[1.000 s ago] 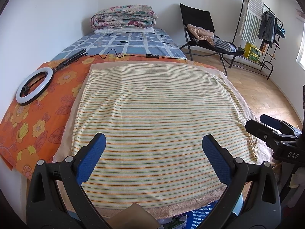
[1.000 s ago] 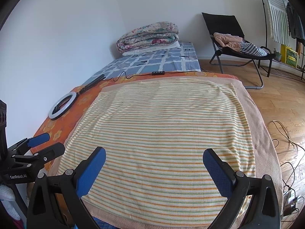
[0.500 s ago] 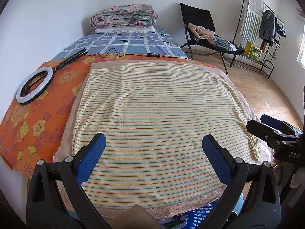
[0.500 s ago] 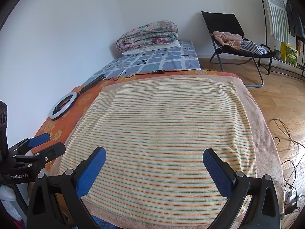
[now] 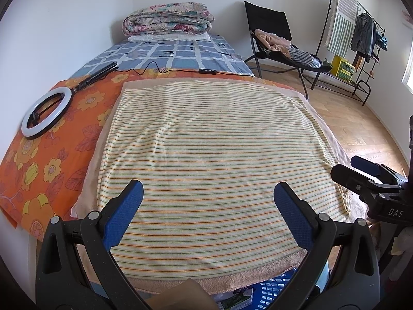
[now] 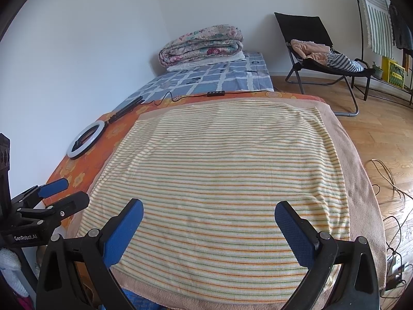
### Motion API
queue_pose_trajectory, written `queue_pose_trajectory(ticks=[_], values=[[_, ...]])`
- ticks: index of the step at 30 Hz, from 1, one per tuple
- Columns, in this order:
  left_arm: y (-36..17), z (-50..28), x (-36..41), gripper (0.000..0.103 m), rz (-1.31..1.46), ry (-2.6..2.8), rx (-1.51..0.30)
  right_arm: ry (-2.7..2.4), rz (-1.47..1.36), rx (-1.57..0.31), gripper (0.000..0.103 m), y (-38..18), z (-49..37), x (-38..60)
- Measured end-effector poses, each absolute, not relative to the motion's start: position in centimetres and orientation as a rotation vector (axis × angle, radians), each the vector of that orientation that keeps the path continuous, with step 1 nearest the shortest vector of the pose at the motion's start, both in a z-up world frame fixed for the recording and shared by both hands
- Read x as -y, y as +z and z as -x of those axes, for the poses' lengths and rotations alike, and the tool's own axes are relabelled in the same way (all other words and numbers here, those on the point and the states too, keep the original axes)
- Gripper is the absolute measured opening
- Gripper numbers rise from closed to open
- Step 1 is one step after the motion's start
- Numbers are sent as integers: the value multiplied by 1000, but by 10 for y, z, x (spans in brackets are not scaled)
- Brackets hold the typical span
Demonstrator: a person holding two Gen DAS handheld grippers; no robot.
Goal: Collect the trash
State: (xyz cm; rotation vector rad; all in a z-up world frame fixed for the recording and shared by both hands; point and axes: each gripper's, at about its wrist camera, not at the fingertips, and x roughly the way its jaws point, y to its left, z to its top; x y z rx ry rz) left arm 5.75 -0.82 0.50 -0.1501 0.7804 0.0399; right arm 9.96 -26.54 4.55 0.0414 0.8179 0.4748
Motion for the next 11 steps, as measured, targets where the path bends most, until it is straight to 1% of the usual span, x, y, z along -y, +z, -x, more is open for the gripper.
queue_pose_trajectory(ticks=[11], values=[[-1,-51,6,103,124,55,-769,478,-42,-829,103,44,-99,262]])
